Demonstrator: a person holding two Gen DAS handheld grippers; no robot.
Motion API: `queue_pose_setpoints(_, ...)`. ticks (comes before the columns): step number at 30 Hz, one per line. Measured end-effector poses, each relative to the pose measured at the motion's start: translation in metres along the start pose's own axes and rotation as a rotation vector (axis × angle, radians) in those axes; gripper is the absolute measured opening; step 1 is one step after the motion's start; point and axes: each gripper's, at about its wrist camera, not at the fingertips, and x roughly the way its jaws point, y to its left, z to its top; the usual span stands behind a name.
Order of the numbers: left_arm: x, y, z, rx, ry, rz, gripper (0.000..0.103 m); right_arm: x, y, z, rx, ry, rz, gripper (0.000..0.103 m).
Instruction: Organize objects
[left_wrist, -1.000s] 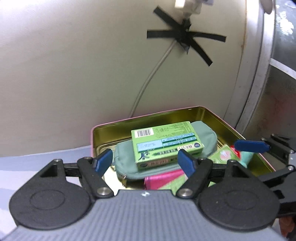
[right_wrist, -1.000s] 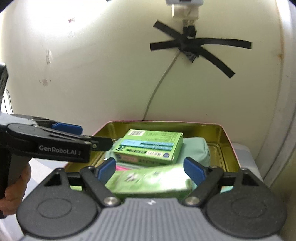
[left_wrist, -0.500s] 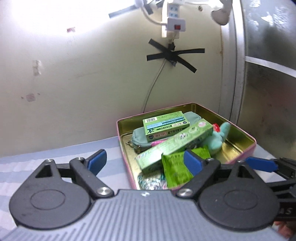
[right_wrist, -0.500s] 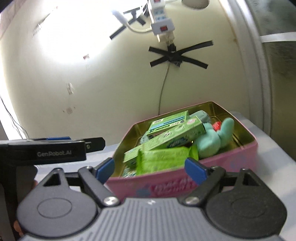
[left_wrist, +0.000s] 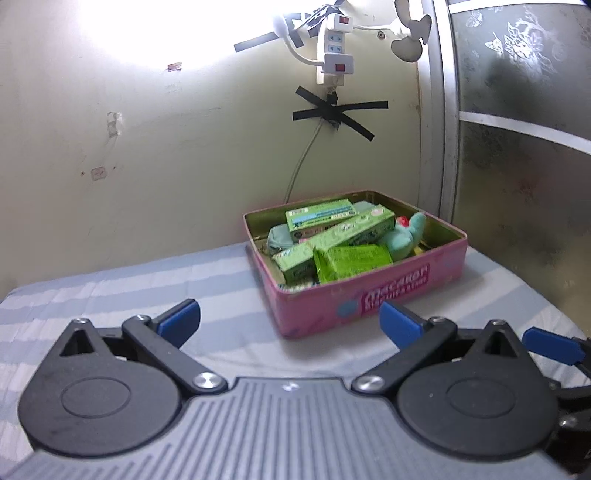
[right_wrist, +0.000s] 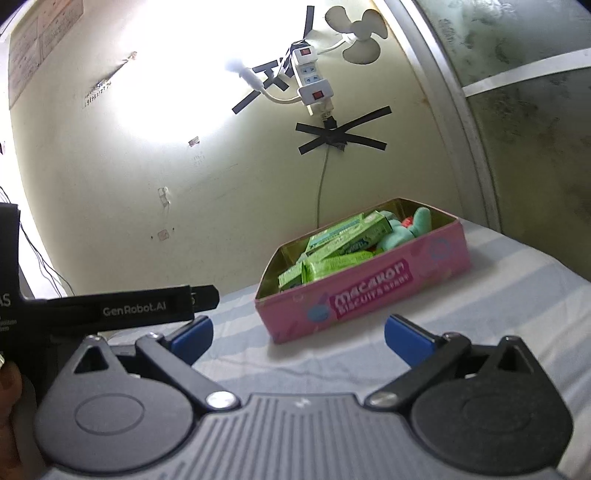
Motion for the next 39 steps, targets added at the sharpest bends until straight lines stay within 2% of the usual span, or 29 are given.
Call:
queue_pose_setpoints(5,-0.013,0.001,-0.013,-0.020,0.000,-0.002,0.103,-0.018,0.003,-0.007,0.013,-0.001,-0.008,0.103)
queue_pose_setpoints(9,-0.025,0.000,-0.022,-0.035,-0.040,-0.001,0.103,-0.030,0.005,-0.006,0.008,-0.016,-0.030,0.103)
queue_pose_setpoints(13,-0.032,-0.003,-0.024,-0.024,-0.052,0.007,0.103,-0.037,0.008,-0.004,0.022,-0.061,-0.034,0.103)
queue_pose_setpoints(20,-0.031,-0.003,-0.029,-0.075,-0.010,-0.025,0.103,-0.045,0.013,-0.008,-0.012,-0.127,-0.066,0.103)
queue_pose_setpoints(22,-0.031,-0.004,-0.031,-0.073,-0.001,-0.014,0.103,-0.046,0.013,-0.007,-0.011,-0.135,-0.059,0.103)
queue_pose_setpoints(25,-0.032,-0.007,-0.034,-0.044,-0.001,0.014,0.103,-0.044,0.012,-0.007,0.004,-0.138,-0.044,0.103)
queue_pose_setpoints(31,-0.036,-0.004,-0.039,-0.058,0.003,0.031,0.103,-0.041,0.014,-0.010,0.012,-0.131,-0.035,0.103)
queue_pose_setpoints(39,-0.042,-0.003,-0.049,-0.092,0.041,0.014,0.103,-0.051,0.015,-0.018,0.017,-0.105,-0.037,0.103)
